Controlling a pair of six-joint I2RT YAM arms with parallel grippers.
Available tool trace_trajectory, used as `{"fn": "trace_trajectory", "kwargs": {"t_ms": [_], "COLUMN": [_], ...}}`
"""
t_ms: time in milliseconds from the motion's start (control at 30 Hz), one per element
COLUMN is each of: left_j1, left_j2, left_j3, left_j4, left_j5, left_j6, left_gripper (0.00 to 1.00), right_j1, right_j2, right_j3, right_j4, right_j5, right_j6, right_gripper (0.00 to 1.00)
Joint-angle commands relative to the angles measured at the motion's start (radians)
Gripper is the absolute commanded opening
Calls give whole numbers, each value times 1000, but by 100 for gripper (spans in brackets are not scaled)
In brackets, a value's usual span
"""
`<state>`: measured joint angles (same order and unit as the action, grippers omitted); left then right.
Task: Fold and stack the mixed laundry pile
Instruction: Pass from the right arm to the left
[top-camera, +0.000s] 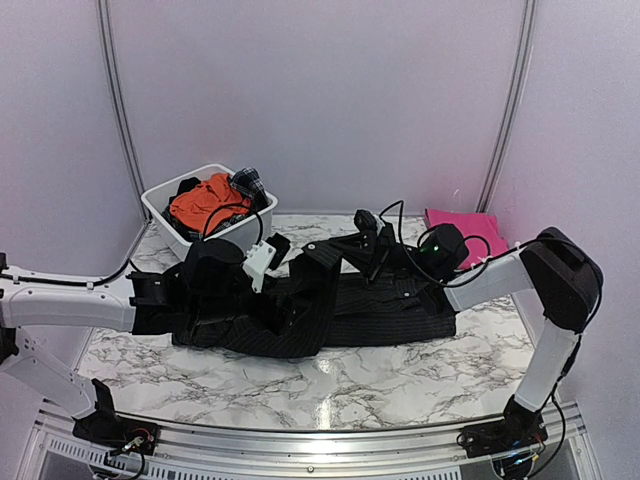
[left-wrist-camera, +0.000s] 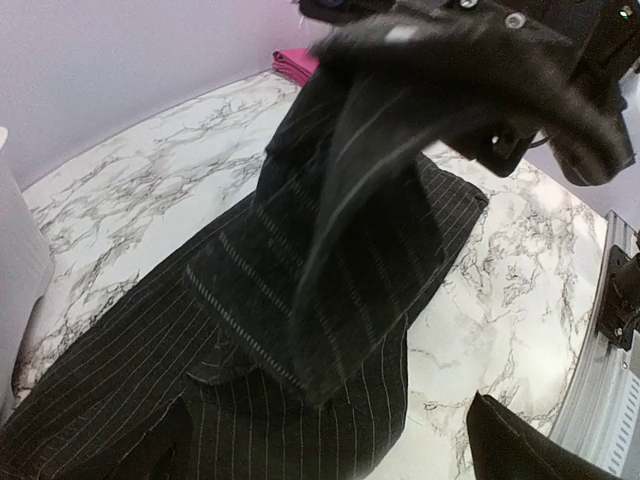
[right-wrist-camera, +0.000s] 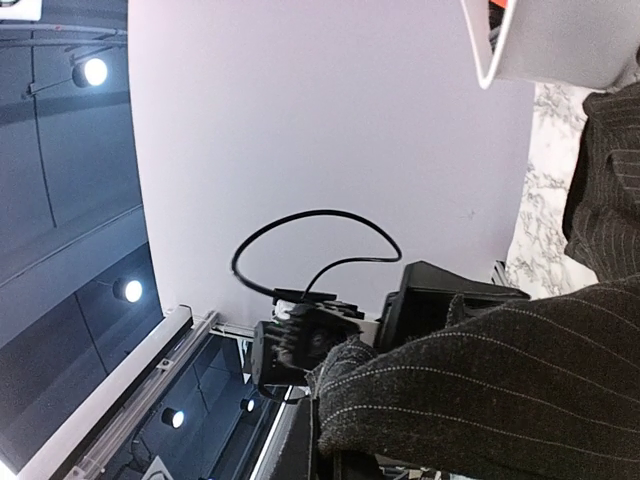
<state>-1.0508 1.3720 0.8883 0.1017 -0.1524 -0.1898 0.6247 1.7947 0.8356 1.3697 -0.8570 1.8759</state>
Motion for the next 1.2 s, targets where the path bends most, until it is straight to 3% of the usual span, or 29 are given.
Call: {"fn": "trace_trajectory", "kwargs": {"t_ms": [0,167,267,433,633,667,867,900,967,1033,1100,1167], "left_j1": [5,6,23,82,115,116,118,119,120,118,117,119], "left_j2": [-6,6,23,29,12,14,-11,-19,-40,-58,-67,-57], "left_j3": [-19,-5,17,20,60,68,61,57,50,55,83,142], "left_j4": [112,207,246,268,268,265,263,261,239,183,91,-37], "left_j5": [-20,4,24,61,145,178,238,242,243,251,261,273], "left_j6": [-105,-179,-215,-290,-259,-251,-251,-247,-232,-199,-159,-108], "left_gripper": [99,96,87,49,4,0,0,0,0,0,0,0], "right_j1": [3,3,3,3,3,2,-6,-12,-39,-74,-107,-121], "right_j2": [-35,-29,-27,-31,-64,-68,-76,-83,-109,-171,-253,-309], "right_j3": [26,28,36,40,39,38,36,35,38,58,132,273], "right_j4": [81,89,87,85,17,15,13,-2,-78,-277,-648,-1143], "right_j5": [28,25,19,11,-1,-2,-10,-15,-41,-75,-86,-22], "right_j6": [-11,-8,-8,-9,-57,-62,-67,-76,-135,-291,-578,-962], "right_gripper": [0,0,0,0,0,0,0,5,26,47,62,79]}}
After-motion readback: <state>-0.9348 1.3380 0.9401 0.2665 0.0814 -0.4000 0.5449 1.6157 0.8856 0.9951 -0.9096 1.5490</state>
